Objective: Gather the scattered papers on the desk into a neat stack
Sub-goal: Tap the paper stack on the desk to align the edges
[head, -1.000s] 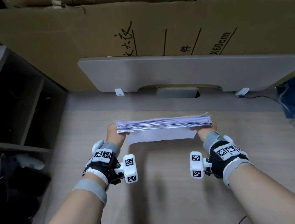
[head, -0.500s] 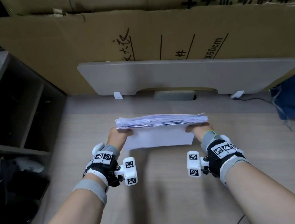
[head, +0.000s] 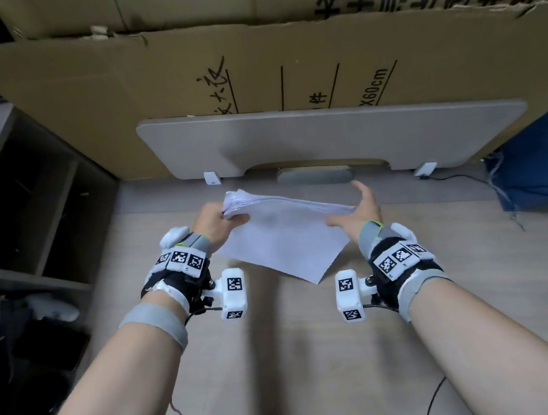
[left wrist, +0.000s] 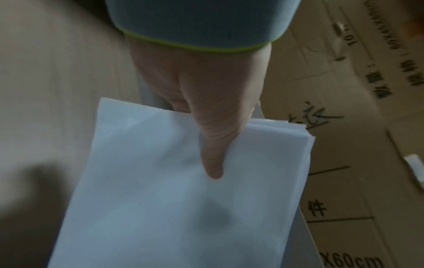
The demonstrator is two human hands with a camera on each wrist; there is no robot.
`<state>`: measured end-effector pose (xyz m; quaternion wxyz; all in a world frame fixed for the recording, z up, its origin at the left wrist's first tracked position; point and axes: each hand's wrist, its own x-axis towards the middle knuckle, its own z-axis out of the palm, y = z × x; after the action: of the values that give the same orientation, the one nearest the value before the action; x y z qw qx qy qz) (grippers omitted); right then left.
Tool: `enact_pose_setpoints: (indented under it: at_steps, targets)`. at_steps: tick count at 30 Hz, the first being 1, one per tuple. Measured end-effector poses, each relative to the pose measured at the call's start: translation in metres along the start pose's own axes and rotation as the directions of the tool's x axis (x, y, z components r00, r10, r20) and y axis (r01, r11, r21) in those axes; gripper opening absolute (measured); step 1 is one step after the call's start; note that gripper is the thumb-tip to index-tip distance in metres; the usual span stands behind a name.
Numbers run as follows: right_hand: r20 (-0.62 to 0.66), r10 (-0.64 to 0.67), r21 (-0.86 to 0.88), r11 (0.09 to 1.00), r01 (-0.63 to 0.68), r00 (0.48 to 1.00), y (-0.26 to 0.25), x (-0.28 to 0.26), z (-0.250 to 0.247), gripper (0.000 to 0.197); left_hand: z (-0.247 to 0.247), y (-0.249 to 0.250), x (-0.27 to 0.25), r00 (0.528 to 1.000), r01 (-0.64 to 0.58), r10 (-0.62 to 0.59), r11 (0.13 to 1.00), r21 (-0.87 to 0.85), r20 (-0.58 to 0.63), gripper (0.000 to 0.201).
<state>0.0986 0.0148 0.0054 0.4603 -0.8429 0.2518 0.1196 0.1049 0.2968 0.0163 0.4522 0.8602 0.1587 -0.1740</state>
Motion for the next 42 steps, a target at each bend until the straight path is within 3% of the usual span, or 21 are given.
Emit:
enact_pose_setpoints:
  at_steps: [3,7,9,11,12,14,15,16,17,18,20,22,23,26,29,32,35,39,42]
  targets:
    - [0.132,-0.187,-0.194,0.958,0.21,0.973,-0.022,-0.006,0.003,0.069,-0.003,0.033,0.001,0.994,-0.1,0.089,0.976,0.192,0.066,0.029]
    - [0.323,-0.209,-0.188,0.942,0.279,0.923,-0.055,-0.014,0.006,0.03,-0.002,0.081,-0.009,0.966,-0.247,0.208,0.912,0.326,0.151,0.04]
    - [0.366,-0.207,-0.258,0.914,0.312,0.907,-0.063,-0.018,0.004,0.025,0.0,0.092,-0.009,0.946,-0.319,0.277,0.891,0.323,0.172,0.039]
    - [0.38,-0.161,-0.263,0.925,0.274,0.911,-0.061,-0.019,0.003,0.026,0.0,0.098,-0.009,0.924,-0.378,0.338,0.876,0.3,0.178,0.016]
    - [0.383,-0.134,-0.236,0.942,0.237,0.914,-0.058,-0.02,0.003,0.028,0.001,0.098,-0.008,0.916,-0.401,0.371,0.858,0.32,0.153,0.019]
    - [0.346,-0.041,-0.139,0.986,0.095,0.937,-0.045,-0.019,0.005,0.05,0.005,0.086,-0.006,0.901,-0.376,0.432,0.816,0.439,-0.03,0.073]
    - [0.31,0.009,-0.076,0.997,0.015,0.951,-0.041,-0.02,0.003,0.066,0.005,0.079,-0.007,0.888,-0.318,0.418,0.859,0.401,-0.192,0.096]
    - [0.286,0.051,-0.012,0.999,-0.049,0.957,-0.036,-0.019,0.001,0.077,0.005,0.07,-0.009,0.886,-0.263,0.335,0.932,0.249,-0.321,0.115]
    - [0.283,0.07,0.065,0.994,-0.092,0.957,-0.031,-0.018,0.0,0.076,0.008,0.055,-0.008,0.909,-0.188,0.191,0.981,0.046,-0.371,0.128]
    - [0.292,0.068,0.15,0.982,-0.116,0.954,-0.027,-0.018,-0.003,0.064,0.01,0.037,-0.008,0.938,-0.098,0.039,0.983,-0.155,-0.346,0.134]
    - [0.315,0.059,0.287,0.945,-0.155,0.947,-0.019,-0.017,-0.008,0.047,0.016,0.011,-0.014,0.984,0.1,-0.154,0.883,-0.459,-0.083,0.124]
    - [0.371,0.051,0.348,0.918,-0.189,0.927,-0.013,-0.02,-0.011,0.039,0.026,0.001,-0.028,0.96,0.271,-0.183,0.802,-0.533,0.212,0.08]
    - [0.394,0.046,0.351,0.915,-0.197,0.918,-0.013,-0.023,-0.011,0.032,0.032,0.0,-0.035,0.945,0.305,-0.185,0.796,-0.523,0.27,0.061]
    - [0.373,0.098,0.365,0.899,-0.243,0.923,-0.014,-0.022,-0.007,0.04,0.042,-0.004,-0.038,0.966,0.233,-0.136,0.826,-0.514,0.219,0.036]
    - [0.259,0.123,0.393,0.893,-0.221,0.958,-0.02,-0.02,-0.003,0.052,0.042,0.001,-0.034,0.988,0.133,-0.079,0.872,-0.47,0.132,0.028]
    - [0.16,0.092,0.353,0.925,-0.144,0.983,-0.035,-0.021,-0.006,0.035,0.038,0.015,-0.03,1.0,-0.012,0.009,0.886,-0.464,-0.009,0.023]
    - [0.082,-0.047,0.381,0.924,0.012,0.996,-0.047,-0.021,-0.01,0.016,0.032,0.028,-0.024,0.991,-0.111,0.064,0.88,-0.461,-0.117,0.024]
    - [0.028,-0.158,0.427,0.895,0.131,0.987,-0.042,-0.021,-0.006,0.03,0.028,0.024,-0.021,0.988,-0.108,0.042,0.878,-0.467,-0.15,0.025]
    - [0.105,-0.155,0.402,0.91,0.1,0.982,-0.024,-0.021,0.006,0.035,0.033,-0.003,-0.018,0.995,-0.028,-0.011,0.919,-0.393,-0.096,0.035]
